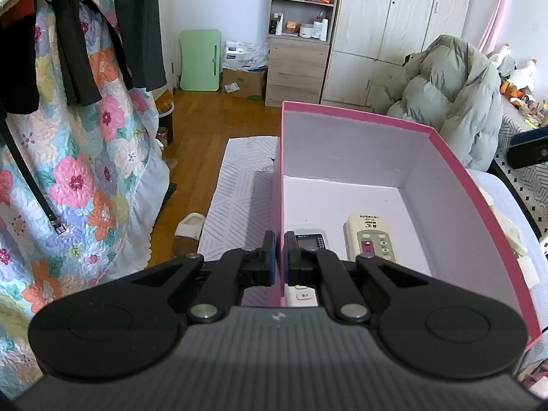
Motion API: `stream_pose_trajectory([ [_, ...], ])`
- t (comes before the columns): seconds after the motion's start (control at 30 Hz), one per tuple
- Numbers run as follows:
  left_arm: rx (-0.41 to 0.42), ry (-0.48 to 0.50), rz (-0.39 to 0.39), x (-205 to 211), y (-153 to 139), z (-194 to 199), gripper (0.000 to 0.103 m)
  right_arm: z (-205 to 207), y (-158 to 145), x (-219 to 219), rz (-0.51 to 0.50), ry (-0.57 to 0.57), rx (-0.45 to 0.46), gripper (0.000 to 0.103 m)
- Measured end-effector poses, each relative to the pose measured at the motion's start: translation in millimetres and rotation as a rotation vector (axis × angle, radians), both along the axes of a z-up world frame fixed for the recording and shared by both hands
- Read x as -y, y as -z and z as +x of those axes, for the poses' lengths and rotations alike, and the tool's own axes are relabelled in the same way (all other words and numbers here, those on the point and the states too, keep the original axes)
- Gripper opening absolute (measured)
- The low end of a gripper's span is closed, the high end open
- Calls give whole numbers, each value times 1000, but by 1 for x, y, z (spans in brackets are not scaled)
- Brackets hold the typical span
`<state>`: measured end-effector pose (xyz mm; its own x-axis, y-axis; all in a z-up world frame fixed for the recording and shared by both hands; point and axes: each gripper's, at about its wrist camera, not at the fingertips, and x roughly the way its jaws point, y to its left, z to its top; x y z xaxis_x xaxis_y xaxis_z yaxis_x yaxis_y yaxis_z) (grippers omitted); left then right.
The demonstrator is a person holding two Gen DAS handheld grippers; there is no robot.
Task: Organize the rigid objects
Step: 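Grasp the beige TCL remote in the pile with the right gripper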
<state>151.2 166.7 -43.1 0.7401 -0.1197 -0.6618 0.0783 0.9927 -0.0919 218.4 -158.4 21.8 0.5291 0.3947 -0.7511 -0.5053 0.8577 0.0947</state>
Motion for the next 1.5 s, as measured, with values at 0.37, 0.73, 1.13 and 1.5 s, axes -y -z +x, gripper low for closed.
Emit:
stream_pose_trajectory([
  [0.37, -5, -5, 15, 3, -3, 1, 3, -2, 65, 94, -321, -47, -31, 72],
  [0.73, -12, -6, 8, 2, -3, 4, 4, 12, 118, 89, -478, -296, -4, 72],
  [1.13, -12, 3, 1, 0, -2, 5, 4, 67, 125, 102, -258, -295, -244, 79],
  [1.5, -14, 2, -7, -1, -1, 6, 4, 55, 119, 85, -288, -107, -165, 64],
])
